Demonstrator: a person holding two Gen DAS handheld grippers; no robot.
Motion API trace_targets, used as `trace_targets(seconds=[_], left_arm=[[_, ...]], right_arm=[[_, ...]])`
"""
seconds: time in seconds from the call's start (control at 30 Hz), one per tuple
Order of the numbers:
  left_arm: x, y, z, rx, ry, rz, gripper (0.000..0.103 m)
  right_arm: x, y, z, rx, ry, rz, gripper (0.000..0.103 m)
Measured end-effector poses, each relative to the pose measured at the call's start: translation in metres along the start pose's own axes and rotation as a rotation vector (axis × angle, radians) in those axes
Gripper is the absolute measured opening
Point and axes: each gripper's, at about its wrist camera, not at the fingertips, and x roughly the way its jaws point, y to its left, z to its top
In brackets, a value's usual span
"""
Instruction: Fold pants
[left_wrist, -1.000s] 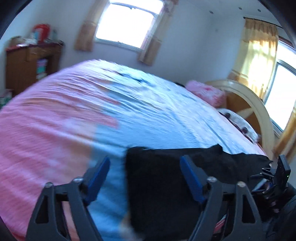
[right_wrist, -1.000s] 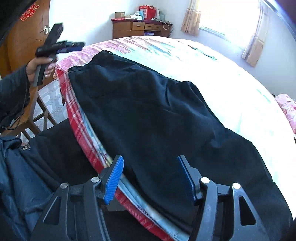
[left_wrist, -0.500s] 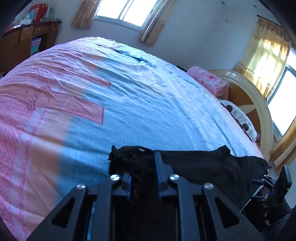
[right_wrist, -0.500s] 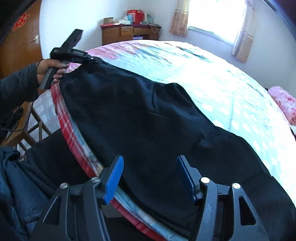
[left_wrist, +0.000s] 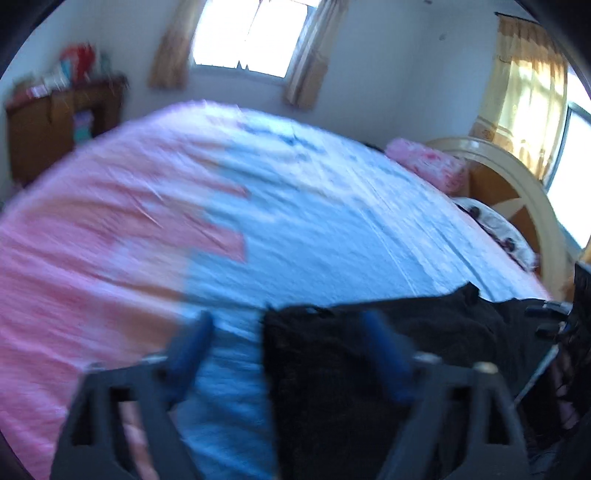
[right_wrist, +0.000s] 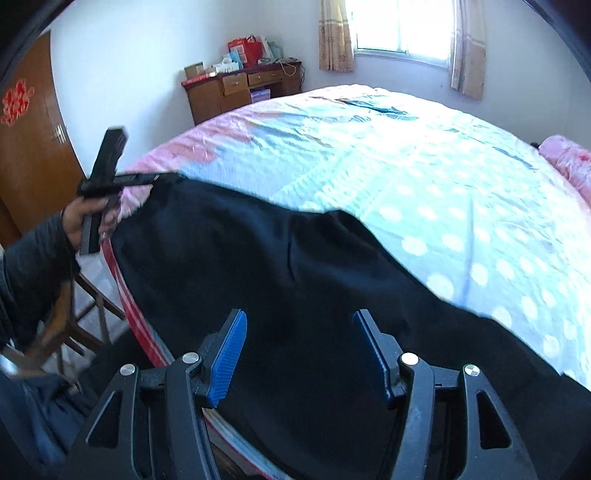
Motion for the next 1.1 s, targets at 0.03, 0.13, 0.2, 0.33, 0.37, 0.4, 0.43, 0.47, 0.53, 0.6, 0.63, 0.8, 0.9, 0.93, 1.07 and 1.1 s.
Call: trace_targets(seconds=[0.03,0.13,0.2,0.33,0.37,0.4,0.43,0.47,0.53,0.6,0.63,0.8,0.9,0.93,1.07,1.1], left_arm=[[-0.012,0.001,-0.001,0.001,-0.035,0.015,0.100],[-0.040,0.000,-0.004,-0.008,-0.096,0.063,0.100],[-0.049,-0.013,-0.009,0.005,-0.115,0.057,0.100],[-0.038,-0.059,-0.027,0.116,-0.077,0.007,0.102],[-0.031,-0.070,-0.032,0.145,-0.054,-0.016,0.102],[-0.023,-0.079,-0.037,0.174,-0.033,-0.024,0.102],[-0.015,-0.088,-0.043,0.206,-0.012,-0.015,0.102],[-0.004,-0.096,-0.049,0.246,0.016,0.002,0.102],[0.013,-0.103,-0.057,0.304,0.060,0.056,0.102],[0.024,-0.102,-0.061,0.325,0.087,0.085,0.102],[0.026,-0.100,-0.061,0.326,0.084,0.084,0.103],[0.030,-0.101,-0.064,0.326,0.087,0.074,0.103],[0.026,-0.106,-0.064,0.324,0.092,0.087,0.103],[0.023,-0.107,-0.063,0.318,0.090,0.090,0.103],[0.000,-0.123,-0.058,0.302,0.055,0.081,0.103],[-0.006,-0.132,-0.056,0.311,0.041,0.073,0.103]], right_arm=[[0.003,-0.005,0.007,0.028,-0.008,0.017,0.061],[0.016,-0.026,0.031,0.132,-0.025,0.084,0.061],[0.033,-0.040,0.045,0.221,-0.015,0.137,0.061],[0.078,-0.065,0.064,0.363,0.052,0.232,0.061],[0.089,-0.067,0.066,0.387,0.070,0.246,0.061],[0.100,-0.071,0.067,0.411,0.091,0.253,0.061],[0.107,-0.076,0.069,0.429,0.106,0.263,0.058],[0.114,-0.079,0.069,0.451,0.132,0.285,0.054],[0.129,-0.084,0.067,0.501,0.177,0.336,0.019],[0.131,-0.084,0.067,0.503,0.176,0.318,0.009],[0.132,-0.085,0.069,0.503,0.169,0.306,0.006],[0.140,-0.093,0.080,0.505,0.151,0.241,0.005],[0.159,-0.095,0.071,0.497,0.178,0.210,0.005],[0.159,-0.097,0.070,0.510,0.165,0.222,0.006],[0.122,-0.098,0.068,0.502,0.129,0.164,0.057],[0.106,-0.099,0.063,0.492,0.100,0.159,0.060]])
